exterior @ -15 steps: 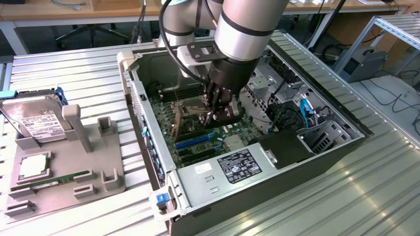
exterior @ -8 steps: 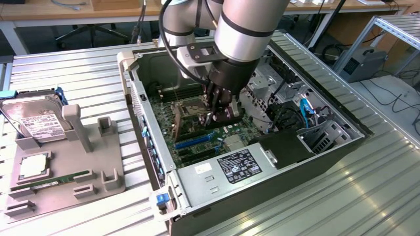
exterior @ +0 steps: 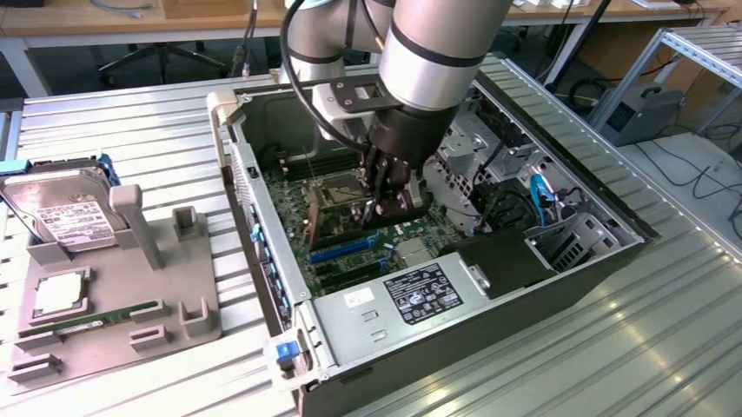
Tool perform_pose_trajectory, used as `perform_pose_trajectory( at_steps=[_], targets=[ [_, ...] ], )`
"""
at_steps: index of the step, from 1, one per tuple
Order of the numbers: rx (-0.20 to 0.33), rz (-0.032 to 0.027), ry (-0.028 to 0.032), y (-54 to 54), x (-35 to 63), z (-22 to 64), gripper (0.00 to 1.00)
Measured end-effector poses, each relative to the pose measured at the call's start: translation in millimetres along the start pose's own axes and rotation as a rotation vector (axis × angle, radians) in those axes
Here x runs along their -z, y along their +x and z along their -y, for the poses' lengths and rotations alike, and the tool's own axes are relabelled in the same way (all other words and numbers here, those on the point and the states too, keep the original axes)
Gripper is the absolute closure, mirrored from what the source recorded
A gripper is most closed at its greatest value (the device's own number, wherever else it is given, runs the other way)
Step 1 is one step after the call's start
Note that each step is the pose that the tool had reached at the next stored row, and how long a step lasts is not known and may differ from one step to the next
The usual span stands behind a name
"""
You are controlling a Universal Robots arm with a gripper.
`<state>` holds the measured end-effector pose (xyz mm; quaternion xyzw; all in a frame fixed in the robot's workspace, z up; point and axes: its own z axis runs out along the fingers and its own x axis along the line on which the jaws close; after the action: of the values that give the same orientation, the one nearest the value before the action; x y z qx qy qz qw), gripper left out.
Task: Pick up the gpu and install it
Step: 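Insert the gpu into the slot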
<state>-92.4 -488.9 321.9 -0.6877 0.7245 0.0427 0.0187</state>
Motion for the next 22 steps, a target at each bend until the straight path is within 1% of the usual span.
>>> perform_pose_trajectory(
  at_steps=[22],
  targets=[
    [0.000, 0.0000, 0.0000, 4.6, -0.2, -1.6, 0.73]
  ],
)
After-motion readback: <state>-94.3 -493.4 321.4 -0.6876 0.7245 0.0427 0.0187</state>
